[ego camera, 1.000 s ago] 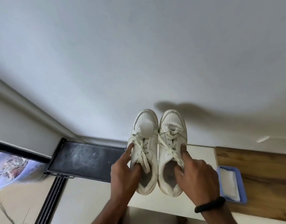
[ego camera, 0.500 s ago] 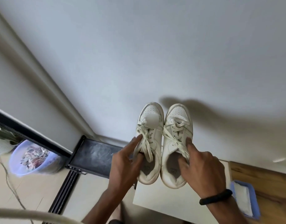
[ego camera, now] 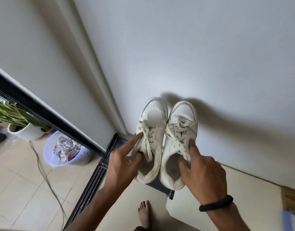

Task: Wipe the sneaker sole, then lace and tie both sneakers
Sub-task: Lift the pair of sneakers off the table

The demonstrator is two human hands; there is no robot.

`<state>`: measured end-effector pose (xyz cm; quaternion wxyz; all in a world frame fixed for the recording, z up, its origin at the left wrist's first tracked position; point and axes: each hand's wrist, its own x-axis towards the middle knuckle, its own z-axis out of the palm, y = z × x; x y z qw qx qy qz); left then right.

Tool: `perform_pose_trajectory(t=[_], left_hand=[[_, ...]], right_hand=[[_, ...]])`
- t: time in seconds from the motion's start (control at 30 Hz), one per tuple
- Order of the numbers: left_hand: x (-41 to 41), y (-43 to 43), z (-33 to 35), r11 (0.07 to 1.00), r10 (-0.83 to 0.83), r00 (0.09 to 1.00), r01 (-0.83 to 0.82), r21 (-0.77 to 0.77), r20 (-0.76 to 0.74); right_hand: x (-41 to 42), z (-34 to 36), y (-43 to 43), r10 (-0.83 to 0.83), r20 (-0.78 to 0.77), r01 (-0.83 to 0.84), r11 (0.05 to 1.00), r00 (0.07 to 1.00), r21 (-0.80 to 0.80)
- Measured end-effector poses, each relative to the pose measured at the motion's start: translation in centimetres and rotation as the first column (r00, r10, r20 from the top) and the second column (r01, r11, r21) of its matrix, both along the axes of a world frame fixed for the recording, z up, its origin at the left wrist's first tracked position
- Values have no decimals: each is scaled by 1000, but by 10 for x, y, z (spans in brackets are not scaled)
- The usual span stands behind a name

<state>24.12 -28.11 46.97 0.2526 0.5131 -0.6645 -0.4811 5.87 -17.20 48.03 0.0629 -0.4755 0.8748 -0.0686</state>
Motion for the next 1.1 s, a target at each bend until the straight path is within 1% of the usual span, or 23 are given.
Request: perform_pose_trajectory(t=[0.1,0.2,0.4,0.6,0.67,0.8,0.97,1.03,1.1], left_hand=[[25,-29,-10,1000,13,999,-14,10,53],[49,-48,-25,999,11,995,-17,51,102],[80,-74,-80,997,0,981,-14,74,193],[88,-89,-158,984,-2,982,-32,178,191],[87,-93,-181,979,-20,984,-16,203,177],[87,-105,-244,978,-63,982,24,209,181],[90,-116,-324,977,-109,967,61,204,231],[90,-121,-355,972,-109,960,50,228,256],[87,-121,-378,973,-90,954,23,229,288]], right_hand=[[26,-13,-30,0,12,0,1000,1000,4],[49,-32,-50,15,67,-16,1000,998,6],[80,-83,-79,-3,137,-7,997,991,71],[95,-159,-92,-55,183,33,992,982,121],[99,-186,-92,-82,213,56,991,974,124],[109,-252,-97,-152,252,115,981,956,156],[122,-333,-102,-218,307,162,967,926,197],[125,-359,-104,-246,349,176,959,904,221],[127,-382,-105,-278,383,210,955,881,211]])
